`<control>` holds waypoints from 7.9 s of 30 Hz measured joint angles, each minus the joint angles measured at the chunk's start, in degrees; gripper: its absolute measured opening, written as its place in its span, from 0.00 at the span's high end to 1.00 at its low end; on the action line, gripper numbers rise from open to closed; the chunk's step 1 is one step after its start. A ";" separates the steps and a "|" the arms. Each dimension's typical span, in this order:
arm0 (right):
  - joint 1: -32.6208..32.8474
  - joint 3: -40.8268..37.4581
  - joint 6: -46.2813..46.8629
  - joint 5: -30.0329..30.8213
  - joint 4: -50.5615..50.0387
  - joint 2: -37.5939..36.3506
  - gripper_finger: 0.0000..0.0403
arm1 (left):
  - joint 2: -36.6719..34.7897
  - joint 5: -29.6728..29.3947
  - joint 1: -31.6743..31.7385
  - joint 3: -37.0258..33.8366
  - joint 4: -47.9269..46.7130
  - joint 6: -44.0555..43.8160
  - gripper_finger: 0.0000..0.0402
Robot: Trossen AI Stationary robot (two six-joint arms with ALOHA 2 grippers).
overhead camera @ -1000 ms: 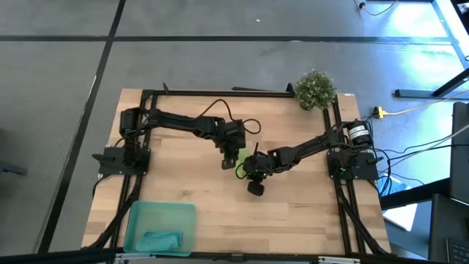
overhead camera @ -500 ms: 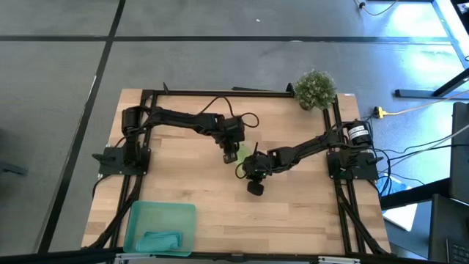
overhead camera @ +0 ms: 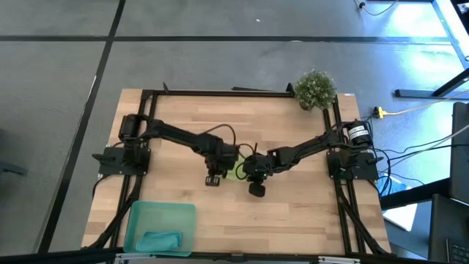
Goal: Roll microfiber towels into tight, uniform cylinder then place into a basket
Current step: Roll the yellow green microfiber towel
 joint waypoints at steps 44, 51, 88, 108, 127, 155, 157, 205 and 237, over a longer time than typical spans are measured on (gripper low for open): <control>1.50 0.28 4.26 13.36 -7.57 -11.45 0.73 | -0.09 -2.46 -1.39 -5.67 11.60 1.91 1.00; 1.44 0.28 2.78 13.03 -7.64 -10.08 0.73 | -0.09 -2.52 -1.39 -5.67 11.67 1.94 1.00; 0.31 -0.22 9.09 20.04 -16.65 -7.67 0.84 | -0.17 -5.06 -2.24 -4.16 10.57 15.51 1.00; 0.87 -0.07 1.26 5.90 -0.98 -0.83 0.94 | -0.26 -5.43 -2.24 -4.15 10.28 15.50 1.00; 0.87 -0.13 1.36 6.08 -1.40 -0.59 0.99 | -1.20 -13.02 -4.63 -4.24 8.59 8.97 0.85; 0.83 -0.22 1.40 5.42 -1.17 -0.48 0.99 | -7.77 -13.00 -3.47 -4.06 21.12 10.83 0.78; 0.83 -0.23 1.40 5.44 -1.15 -0.48 0.99 | -5.89 -12.15 -3.36 -4.07 22.11 12.00 0.78; 3.84 0.12 5.58 9.03 -9.53 -10.46 0.98 | 3.91 -2.24 -4.14 -4.07 28.75 16.93 0.78; 4.79 0.20 1.51 -0.11 0.70 -2.54 0.72 | 3.15 -3.75 -4.06 -4.20 28.59 16.60 0.78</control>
